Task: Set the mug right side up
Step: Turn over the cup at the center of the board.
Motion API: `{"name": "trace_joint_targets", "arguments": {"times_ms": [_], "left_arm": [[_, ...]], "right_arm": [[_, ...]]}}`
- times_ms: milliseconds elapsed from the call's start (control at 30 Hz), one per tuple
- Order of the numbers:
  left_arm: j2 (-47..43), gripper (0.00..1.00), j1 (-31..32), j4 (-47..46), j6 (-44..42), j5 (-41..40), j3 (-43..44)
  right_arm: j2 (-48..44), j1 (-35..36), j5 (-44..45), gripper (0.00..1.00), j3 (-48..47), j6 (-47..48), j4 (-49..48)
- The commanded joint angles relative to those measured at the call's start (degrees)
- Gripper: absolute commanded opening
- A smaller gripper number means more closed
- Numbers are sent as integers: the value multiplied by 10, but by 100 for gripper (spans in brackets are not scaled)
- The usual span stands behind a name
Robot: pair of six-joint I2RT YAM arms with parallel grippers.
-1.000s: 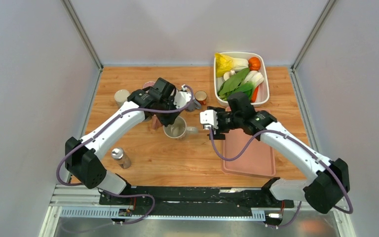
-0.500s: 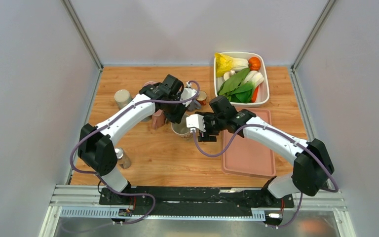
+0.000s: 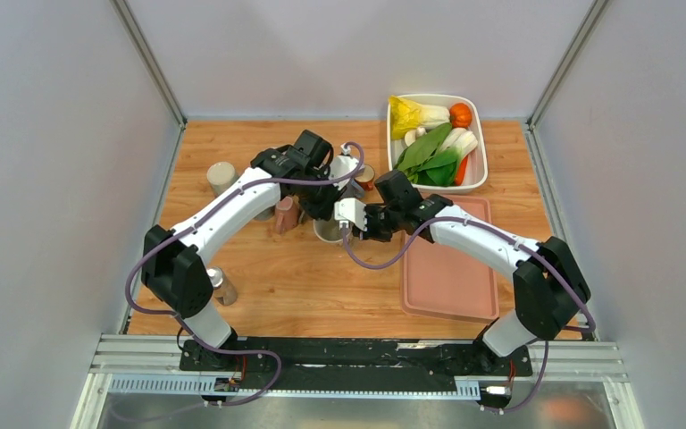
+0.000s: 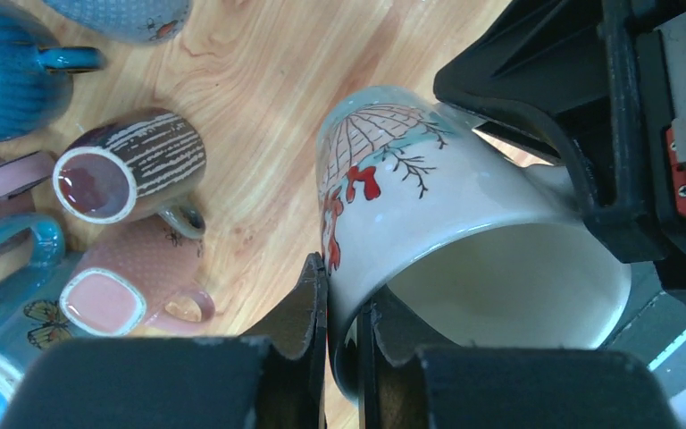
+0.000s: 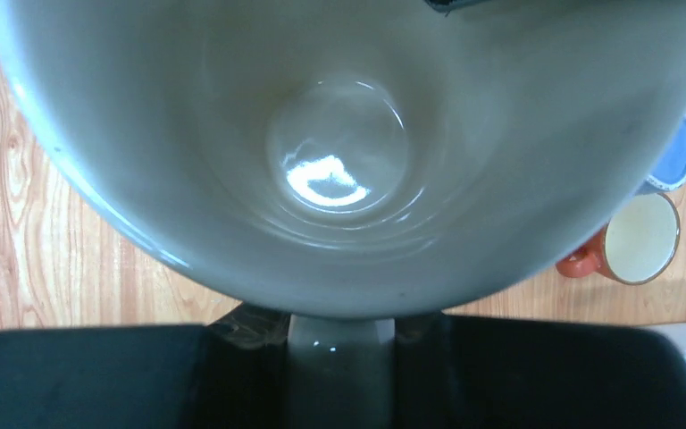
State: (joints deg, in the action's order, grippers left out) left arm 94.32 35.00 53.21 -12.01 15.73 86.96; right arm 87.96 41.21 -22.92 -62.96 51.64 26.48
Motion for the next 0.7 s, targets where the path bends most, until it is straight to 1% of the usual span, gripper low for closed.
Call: {"name": "trace_joint_targets", "arguments": {"times_ms": [0, 33, 67, 100, 167, 200, 233, 300, 367, 500, 600, 667], "left_arm": [[-14, 2, 0, -35, 10, 65, 50], [-15, 4, 0, -35, 11, 62, 50], [-17, 10, 0, -34, 11, 57, 48], [-18, 14, 0, -33, 13, 53, 47], [-24, 29, 0, -32, 14, 43, 42], [-28, 32, 0, -33, 14, 37, 37], [-32, 37, -2, -35, 15, 35, 35], [-45, 41, -10, -43, 18, 37, 25], [-63, 43, -22, -51, 22, 49, 18], [-104, 44, -52, -104, 28, 121, -17], [-138, 45, -54, -164, -8, 148, -69], [-151, 44, -54, -180, -26, 151, -86]], "right_arm": [[3, 4, -12, 3, -14, 15, -23], [1, 3, -11, 0, -11, 14, -23], [-2, 2, -11, 0, -8, 12, -23], [-5, -2, -11, 0, -5, 6, -23], [-14, -13, -19, 0, 3, -7, -23], [-20, -21, -27, 0, 8, -10, -22], [-35, -32, -35, 0, 14, -10, -20], [-61, -49, -51, 0, 30, -2, -12], [-87, -71, -69, 0, 43, 6, 2], [-135, -126, -113, 0, 61, 7, 26], [-155, -176, -149, 0, 48, 21, 64], [-160, -215, -175, 0, 32, 32, 95]]}}
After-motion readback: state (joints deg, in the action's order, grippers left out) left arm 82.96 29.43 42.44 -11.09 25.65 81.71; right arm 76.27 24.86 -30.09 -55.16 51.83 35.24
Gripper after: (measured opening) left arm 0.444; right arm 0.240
